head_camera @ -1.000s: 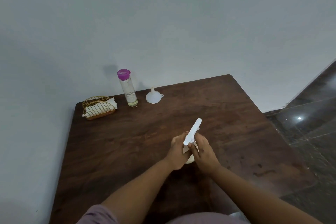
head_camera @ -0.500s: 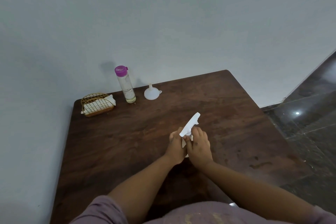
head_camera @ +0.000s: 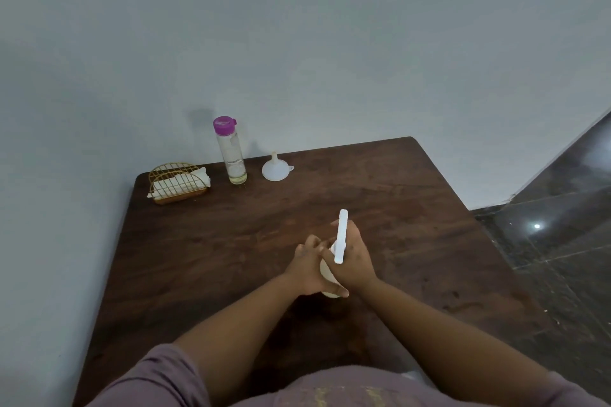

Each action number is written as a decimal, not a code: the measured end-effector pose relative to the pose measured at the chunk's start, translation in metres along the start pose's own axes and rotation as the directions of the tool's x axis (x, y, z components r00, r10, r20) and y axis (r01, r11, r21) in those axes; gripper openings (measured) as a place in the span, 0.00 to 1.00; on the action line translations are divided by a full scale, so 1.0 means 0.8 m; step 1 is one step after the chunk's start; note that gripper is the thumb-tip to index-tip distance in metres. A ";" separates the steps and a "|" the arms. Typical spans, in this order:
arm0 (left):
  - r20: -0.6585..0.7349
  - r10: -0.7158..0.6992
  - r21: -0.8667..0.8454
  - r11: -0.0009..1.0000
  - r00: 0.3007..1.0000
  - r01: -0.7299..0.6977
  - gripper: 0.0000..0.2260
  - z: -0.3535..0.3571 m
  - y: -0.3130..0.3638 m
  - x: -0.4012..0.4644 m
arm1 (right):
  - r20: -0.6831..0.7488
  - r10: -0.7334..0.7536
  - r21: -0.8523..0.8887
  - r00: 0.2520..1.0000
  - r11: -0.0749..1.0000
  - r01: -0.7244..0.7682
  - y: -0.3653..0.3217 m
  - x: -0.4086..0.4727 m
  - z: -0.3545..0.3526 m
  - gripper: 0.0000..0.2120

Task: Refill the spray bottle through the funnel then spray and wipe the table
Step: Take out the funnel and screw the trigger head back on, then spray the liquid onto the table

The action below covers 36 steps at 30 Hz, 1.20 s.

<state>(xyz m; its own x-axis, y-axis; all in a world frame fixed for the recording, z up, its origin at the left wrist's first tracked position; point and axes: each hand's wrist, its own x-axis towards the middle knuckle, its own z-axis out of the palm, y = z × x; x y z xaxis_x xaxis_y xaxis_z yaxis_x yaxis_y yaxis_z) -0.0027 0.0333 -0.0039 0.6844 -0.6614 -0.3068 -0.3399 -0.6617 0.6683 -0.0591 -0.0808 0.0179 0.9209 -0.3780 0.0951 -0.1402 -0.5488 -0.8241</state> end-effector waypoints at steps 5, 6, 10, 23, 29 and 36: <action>0.055 -0.043 -0.047 0.998 0.998 0.045 0.52 0.017 -0.006 -0.013 | 0.053 -0.060 0.078 0.997 0.995 0.056 0.005 -0.005 -0.007 0.23; 0.047 -0.038 -0.063 0.997 0.998 0.041 0.52 0.021 -0.003 -0.017 | 0.053 -0.066 0.094 0.996 0.994 0.061 0.006 -0.007 -0.009 0.22; 0.128 -0.044 -0.212 0.975 0.991 0.070 0.55 0.042 0.022 -0.026 | 0.041 0.113 0.195 0.993 0.974 -0.119 0.010 -0.004 -0.024 0.12; 0.252 -0.186 -0.484 0.826 0.950 0.290 0.46 0.122 0.099 -0.061 | 0.326 0.557 -0.118 0.764 0.826 -0.551 0.022 -0.015 -0.074 0.16; 0.222 -0.205 -0.491 0.821 0.953 0.291 0.43 0.150 0.118 -0.076 | 0.436 0.505 -0.135 0.745 0.855 -0.500 0.028 -0.040 -0.093 0.19; 0.170 -0.237 -0.469 0.834 0.956 0.290 0.40 0.179 0.136 -0.095 | 0.413 0.473 -0.201 0.779 0.881 -0.429 0.035 -0.073 -0.100 0.19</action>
<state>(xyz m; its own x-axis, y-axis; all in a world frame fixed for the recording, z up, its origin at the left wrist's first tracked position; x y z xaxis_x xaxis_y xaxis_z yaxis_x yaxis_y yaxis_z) -0.1843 -0.0386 -0.0053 0.6254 -0.5358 -0.5672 0.2176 -0.5784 0.7862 -0.1459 -0.1337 0.0338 0.8007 -0.2463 -0.5461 -0.5913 -0.4714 -0.6543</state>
